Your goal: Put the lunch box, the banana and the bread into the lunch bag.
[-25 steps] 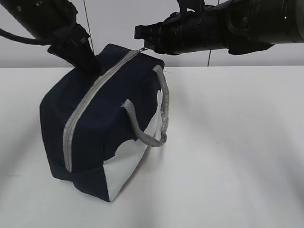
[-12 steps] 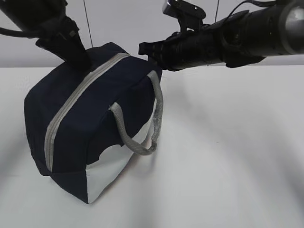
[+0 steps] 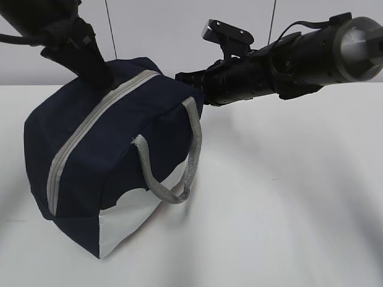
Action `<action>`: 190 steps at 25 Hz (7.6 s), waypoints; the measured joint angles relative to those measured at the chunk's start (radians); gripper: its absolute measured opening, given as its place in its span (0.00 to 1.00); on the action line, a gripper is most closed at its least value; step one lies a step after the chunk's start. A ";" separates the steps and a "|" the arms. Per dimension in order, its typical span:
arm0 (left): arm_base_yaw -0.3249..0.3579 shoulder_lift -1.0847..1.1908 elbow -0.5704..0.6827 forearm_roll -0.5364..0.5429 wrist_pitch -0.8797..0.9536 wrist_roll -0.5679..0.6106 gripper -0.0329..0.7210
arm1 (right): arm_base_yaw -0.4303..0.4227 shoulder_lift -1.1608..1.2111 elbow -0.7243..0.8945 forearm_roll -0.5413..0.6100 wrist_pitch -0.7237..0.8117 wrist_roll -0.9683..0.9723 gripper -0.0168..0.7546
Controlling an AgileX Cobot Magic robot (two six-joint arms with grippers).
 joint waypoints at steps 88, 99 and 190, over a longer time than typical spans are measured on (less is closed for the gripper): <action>0.206 -1.011 0.713 0.289 0.003 -0.413 0.55 | -0.082 -0.579 0.417 -0.022 0.174 -0.307 0.51; 0.206 -1.356 0.985 0.300 -0.086 -0.413 0.55 | -0.082 -0.638 0.478 -0.020 0.208 -0.313 0.51; 0.386 -1.690 1.116 0.321 -0.149 -0.413 0.36 | -0.082 -0.755 0.517 1.606 0.512 -2.225 0.51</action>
